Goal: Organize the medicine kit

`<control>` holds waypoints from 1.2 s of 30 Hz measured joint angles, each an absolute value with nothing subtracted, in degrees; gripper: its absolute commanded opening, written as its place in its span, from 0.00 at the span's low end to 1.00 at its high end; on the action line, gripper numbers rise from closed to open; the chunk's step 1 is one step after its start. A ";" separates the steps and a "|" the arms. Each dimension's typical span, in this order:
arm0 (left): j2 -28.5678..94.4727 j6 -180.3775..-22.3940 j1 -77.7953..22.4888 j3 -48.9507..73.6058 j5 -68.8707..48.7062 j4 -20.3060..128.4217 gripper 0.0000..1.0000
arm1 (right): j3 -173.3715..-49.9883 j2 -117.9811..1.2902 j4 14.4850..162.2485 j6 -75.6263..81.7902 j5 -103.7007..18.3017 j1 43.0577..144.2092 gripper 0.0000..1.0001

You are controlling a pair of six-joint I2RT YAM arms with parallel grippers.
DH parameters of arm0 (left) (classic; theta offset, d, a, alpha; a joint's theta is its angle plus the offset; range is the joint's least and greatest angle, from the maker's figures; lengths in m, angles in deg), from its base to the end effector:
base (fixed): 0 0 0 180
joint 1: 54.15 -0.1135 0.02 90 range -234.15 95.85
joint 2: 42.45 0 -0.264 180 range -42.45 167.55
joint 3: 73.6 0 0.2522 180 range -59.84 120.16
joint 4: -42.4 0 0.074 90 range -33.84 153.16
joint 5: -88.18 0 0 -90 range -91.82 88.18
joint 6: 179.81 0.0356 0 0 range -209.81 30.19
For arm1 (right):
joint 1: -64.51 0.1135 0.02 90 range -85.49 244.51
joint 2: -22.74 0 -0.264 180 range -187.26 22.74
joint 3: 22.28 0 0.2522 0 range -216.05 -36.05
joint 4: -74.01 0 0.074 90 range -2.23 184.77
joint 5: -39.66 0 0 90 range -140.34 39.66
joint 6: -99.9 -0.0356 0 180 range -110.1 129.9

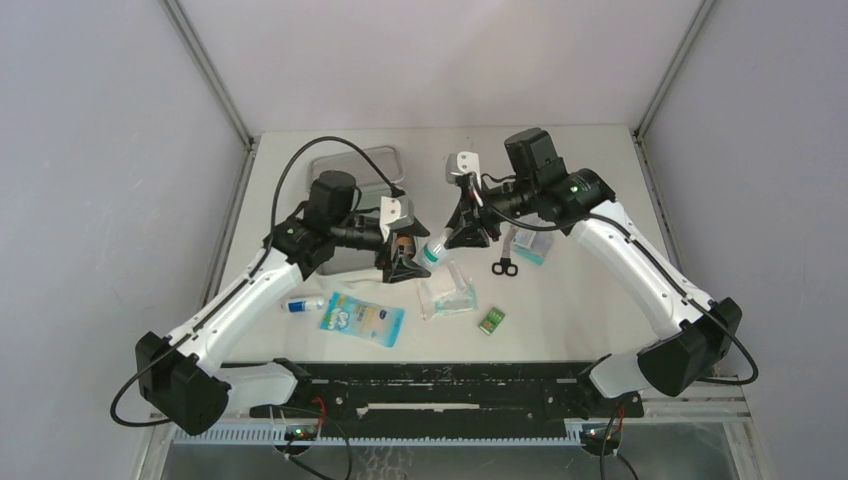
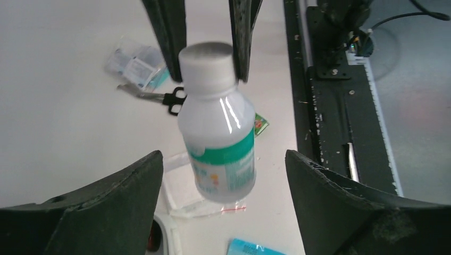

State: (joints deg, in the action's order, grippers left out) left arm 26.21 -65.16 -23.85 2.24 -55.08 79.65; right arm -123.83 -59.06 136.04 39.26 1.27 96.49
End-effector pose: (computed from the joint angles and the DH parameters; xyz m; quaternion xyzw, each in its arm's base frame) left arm 0.2072 -0.1541 0.3432 0.5559 0.5838 -0.4098 0.4268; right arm 0.2319 0.1777 0.3954 -0.5714 0.6184 0.4063 0.3550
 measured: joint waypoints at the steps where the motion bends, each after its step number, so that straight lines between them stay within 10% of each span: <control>1: 26.60 -65.36 -23.24 2.61 -55.34 79.58 0.84 | -123.83 -58.89 136.06 39.44 1.49 96.89 0.00; 21: 30.03 -72.35 -19.39 3.03 -55.82 76.30 0.30 | -123.31 -58.58 138.36 41.25 2.15 98.18 0.00; 30: 30.23 -72.99 -19.28 3.03 -54.16 76.13 0.19 | -122.19 -57.38 137.62 40.88 -0.63 98.26 0.61; 36: 28.90 -74.95 -21.66 2.09 -50.66 75.69 0.14 | -121.89 -55.24 137.40 41.03 -4.95 97.48 0.69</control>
